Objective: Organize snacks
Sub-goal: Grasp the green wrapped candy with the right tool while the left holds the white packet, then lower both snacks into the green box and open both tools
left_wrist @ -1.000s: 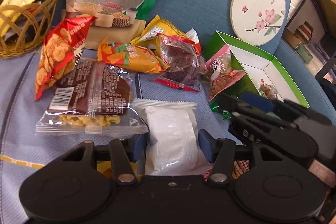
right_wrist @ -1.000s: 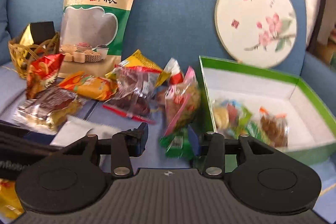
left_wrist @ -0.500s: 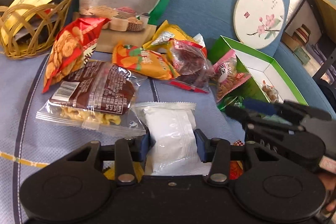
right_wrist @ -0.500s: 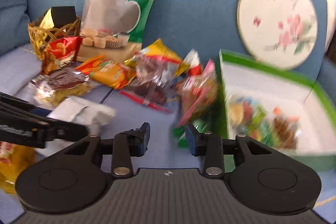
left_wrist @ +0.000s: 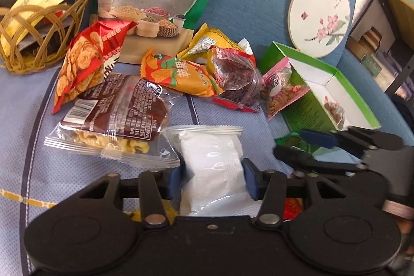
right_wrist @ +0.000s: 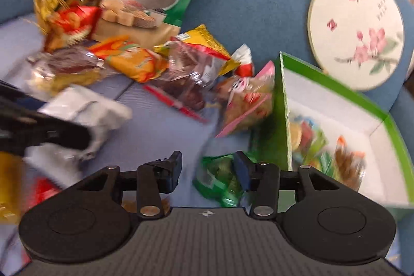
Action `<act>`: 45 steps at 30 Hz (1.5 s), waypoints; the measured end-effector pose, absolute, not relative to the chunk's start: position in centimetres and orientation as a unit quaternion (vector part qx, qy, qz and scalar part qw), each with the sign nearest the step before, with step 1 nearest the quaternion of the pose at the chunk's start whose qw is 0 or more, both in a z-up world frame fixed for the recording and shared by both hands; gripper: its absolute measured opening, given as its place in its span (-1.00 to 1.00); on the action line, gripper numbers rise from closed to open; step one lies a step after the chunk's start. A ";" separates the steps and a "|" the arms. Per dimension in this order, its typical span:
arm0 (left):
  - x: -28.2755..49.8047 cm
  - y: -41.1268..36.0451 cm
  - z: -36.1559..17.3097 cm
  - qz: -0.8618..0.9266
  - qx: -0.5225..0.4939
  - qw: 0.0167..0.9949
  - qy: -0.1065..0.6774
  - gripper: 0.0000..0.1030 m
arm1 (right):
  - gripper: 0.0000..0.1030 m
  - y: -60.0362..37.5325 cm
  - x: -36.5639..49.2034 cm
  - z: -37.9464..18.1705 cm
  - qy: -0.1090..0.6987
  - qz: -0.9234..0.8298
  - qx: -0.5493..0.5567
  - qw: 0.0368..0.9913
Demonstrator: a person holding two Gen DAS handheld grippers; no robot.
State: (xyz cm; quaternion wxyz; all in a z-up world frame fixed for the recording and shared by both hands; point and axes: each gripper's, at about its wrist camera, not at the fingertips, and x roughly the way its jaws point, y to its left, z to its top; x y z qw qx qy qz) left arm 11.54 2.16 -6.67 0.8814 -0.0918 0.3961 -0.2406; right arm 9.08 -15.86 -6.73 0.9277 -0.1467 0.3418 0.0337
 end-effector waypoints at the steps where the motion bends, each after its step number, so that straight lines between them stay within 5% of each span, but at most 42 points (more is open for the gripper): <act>1: 11.5 2.0 -6.7 -0.239 -0.089 0.883 0.394 0.84 | 0.52 -16.0 8.6 -6.6 0.344 0.037 -0.136 0.928; 8: 11.8 2.4 -7.0 -0.241 -0.102 0.880 0.396 0.88 | 0.52 -16.7 7.2 -5.8 0.333 -0.003 -0.074 0.940; 12: 11.7 2.0 -7.0 -0.240 -0.094 0.883 0.392 0.99 | 0.91 -17.0 6.7 -6.2 0.328 -0.017 -0.060 0.943; 17: 11.5 1.1 -7.2 -0.237 -0.076 0.890 0.382 1.00 | 0.91 -18.4 7.5 -7.0 0.326 -0.017 -0.007 0.945; 20: 11.5 0.9 -7.2 -0.234 -0.069 0.893 0.378 1.00 | 0.80 -19.1 7.9 -7.6 0.334 -0.015 0.023 0.942; 21: 11.5 0.9 -7.3 -0.233 -0.069 0.894 0.377 0.96 | 0.57 -19.3 7.8 -7.8 0.335 -0.013 0.030 0.942; 23: 11.5 1.0 -7.3 -0.234 -0.071 0.893 0.378 0.71 | 0.30 -19.7 7.5 -7.9 0.327 -0.010 0.032 0.944; 27: 11.5 0.0 -7.1 -0.229 -0.047 0.896 0.379 0.56 | 0.12 -20.4 6.7 -8.2 0.314 0.011 0.023 0.949; 30: 11.5 -0.4 -6.3 -0.225 -0.046 0.892 0.390 0.36 | 0.08 -20.9 6.0 -7.9 0.304 0.031 0.032 0.952; 45: 12.6 -10.2 3.6 -0.303 -0.037 0.893 0.332 0.33 | 0.09 -27.4 3.3 -0.9 0.169 0.020 0.089 0.981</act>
